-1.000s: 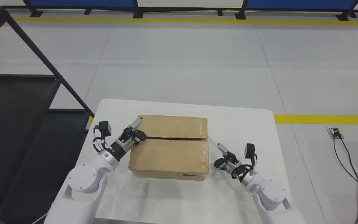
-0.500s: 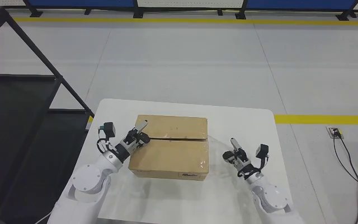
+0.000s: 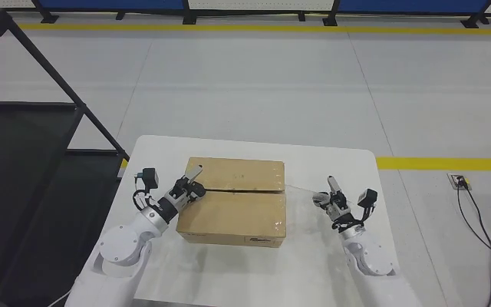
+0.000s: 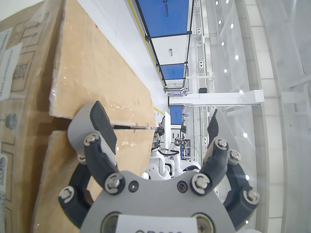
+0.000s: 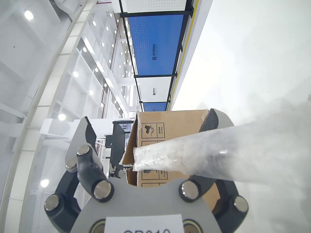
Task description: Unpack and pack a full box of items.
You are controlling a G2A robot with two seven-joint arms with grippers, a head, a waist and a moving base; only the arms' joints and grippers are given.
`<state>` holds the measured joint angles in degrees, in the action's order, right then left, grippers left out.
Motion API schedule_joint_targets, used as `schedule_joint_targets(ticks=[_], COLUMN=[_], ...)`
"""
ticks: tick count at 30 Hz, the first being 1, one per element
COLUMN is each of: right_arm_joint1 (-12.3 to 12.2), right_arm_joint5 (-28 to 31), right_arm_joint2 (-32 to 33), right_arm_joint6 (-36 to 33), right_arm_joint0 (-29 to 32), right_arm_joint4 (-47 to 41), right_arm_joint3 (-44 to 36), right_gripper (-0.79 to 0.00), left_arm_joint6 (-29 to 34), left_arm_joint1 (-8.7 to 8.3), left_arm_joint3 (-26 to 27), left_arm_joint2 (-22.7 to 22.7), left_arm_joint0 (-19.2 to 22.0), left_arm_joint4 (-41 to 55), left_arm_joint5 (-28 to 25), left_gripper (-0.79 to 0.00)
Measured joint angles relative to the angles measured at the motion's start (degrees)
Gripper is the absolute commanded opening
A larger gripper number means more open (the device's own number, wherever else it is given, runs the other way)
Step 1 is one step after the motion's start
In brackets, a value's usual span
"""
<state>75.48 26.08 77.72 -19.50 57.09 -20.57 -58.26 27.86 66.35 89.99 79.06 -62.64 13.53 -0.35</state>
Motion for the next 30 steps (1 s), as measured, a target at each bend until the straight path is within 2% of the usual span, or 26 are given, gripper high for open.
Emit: schedule_joint_targets(ticks=[13,23,30], right_arm_joint1=[0.59,1.09,1.39], right_arm_joint5=[4.8,7.86,12.02], right_arm_joint2=[0.97,0.43,-0.17], right_arm_joint6=[-5.26,-10.04,-11.27], right_arm_joint0=[-5.5,-9.77,-9.95], right_arm_joint4=[-6.96,-9.34,-9.11], right_arm_joint3=[7.37,9.69,8.1], right_gripper=[0.0,0.0,0.0], left_arm_joint6=[0.21,0.66,0.94], left_arm_joint1=[0.2,0.15,0.09], left_arm_joint3=[-1.01,-0.98,-0.73], left_arm_joint2=[-0.9,-0.15,0.51], left_arm_joint0=[0.72,0.42,-0.13], left_arm_joint4=[-0.43,0.12,0.66], left_arm_joint5=[0.18,0.11,-0.19], left_gripper=[0.0,0.0,0.0])
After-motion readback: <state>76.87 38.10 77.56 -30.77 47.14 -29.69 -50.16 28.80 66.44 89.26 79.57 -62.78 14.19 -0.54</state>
